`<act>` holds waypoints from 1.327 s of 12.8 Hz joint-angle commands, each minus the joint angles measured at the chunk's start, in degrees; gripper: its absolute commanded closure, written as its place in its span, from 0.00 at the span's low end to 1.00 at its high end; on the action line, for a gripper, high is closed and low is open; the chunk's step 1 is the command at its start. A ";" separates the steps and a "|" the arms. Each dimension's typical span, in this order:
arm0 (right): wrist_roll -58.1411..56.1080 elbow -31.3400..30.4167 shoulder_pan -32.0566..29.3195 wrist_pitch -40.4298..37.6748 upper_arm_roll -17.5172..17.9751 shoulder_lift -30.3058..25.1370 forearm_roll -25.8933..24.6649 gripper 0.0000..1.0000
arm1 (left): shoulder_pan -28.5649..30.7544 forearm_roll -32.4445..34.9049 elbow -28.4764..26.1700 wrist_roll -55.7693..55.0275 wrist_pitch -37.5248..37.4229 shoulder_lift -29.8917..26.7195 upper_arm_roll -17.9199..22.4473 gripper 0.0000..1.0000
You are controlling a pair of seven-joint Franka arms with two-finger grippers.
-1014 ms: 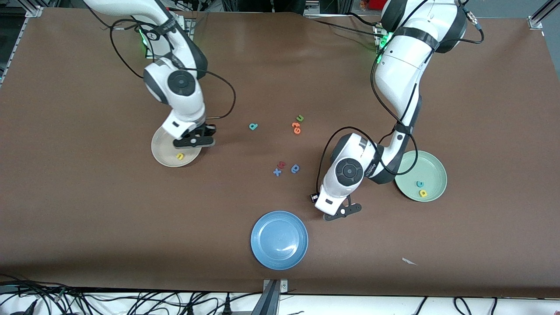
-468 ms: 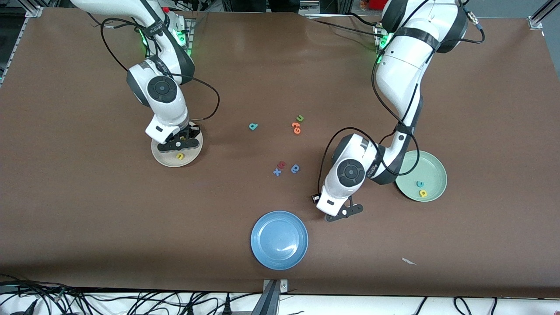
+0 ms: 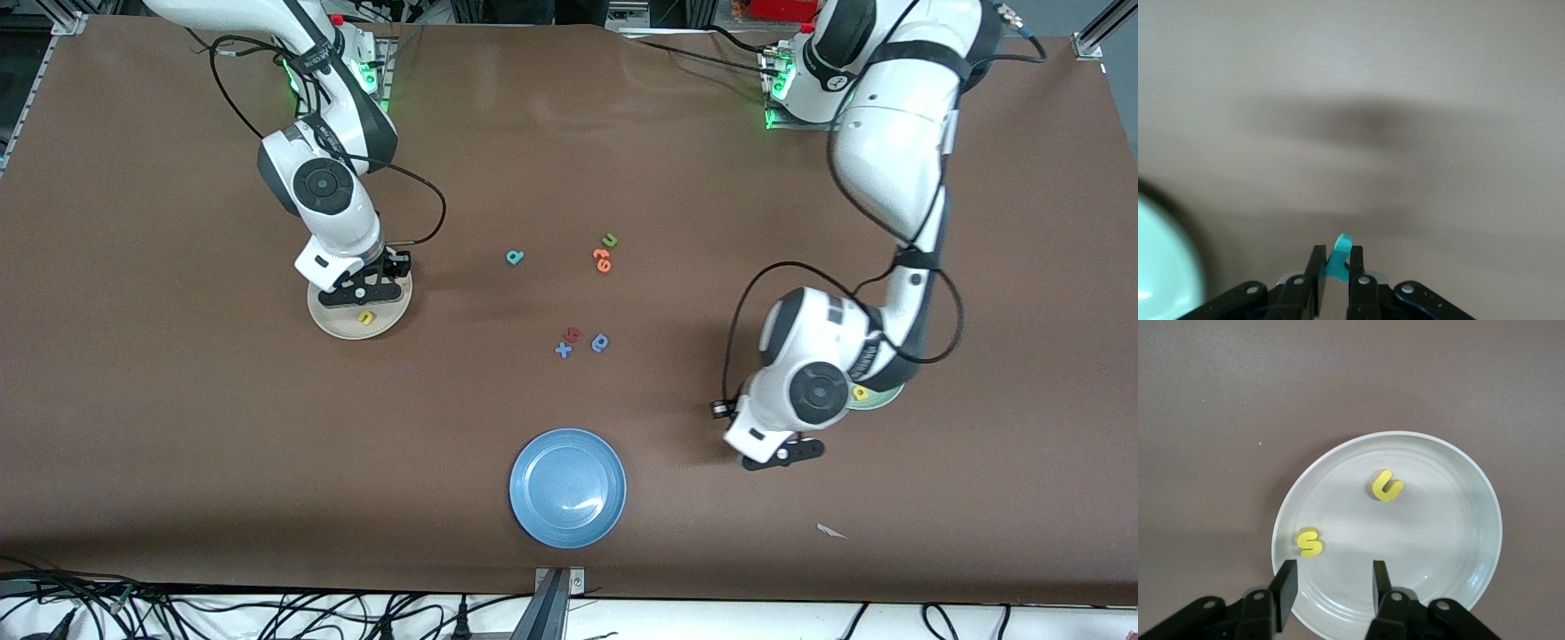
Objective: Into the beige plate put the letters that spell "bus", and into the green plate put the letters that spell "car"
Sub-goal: 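Place the cyan letter on the green plate while the right gripper grasps the p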
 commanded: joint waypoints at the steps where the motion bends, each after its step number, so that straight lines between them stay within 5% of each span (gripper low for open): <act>1: 6.14 1.36 0.08 -0.15 2.24 2.16 0.91 0.44 | 5.27 0.04 -3.87 13.10 -4.82 -3.47 -0.25 0.97; 3: 12.13 3.21 0.78 1.34 4.88 4.62 0.91 0.37 | 8.88 2.58 -9.74 21.81 -4.74 -7.24 -0.34 0.97; 7: 23.55 3.91 7.80 7.49 4.80 8.05 1.00 0.22 | 13.02 3.03 -20.28 28.70 -1.51 -15.32 -0.34 0.97; 13: 33.78 9.19 15.90 10.93 4.45 14.82 0.20 0.14 | 15.31 3.03 -42.71 27.12 20.72 -26.67 -0.34 0.90; 14: 33.78 9.19 16.17 11.20 4.45 15.70 0.03 0.14 | 15.31 3.12 -43.16 27.04 22.92 -26.50 -0.34 0.81; 15: 33.86 9.19 16.52 12.33 4.45 16.32 -0.15 0.14 | 15.23 3.12 -43.17 26.77 23.29 -26.16 -0.25 0.59; 16: 33.87 9.10 16.78 12.86 4.36 16.93 -0.84 0.15 | 15.31 3.21 -43.08 26.25 23.21 -26.15 -0.25 0.07; 17: 34.56 9.10 16.87 12.96 4.10 17.55 -1.46 0.15 | 15.31 3.38 -42.82 26.16 22.51 -26.41 -0.16 0.00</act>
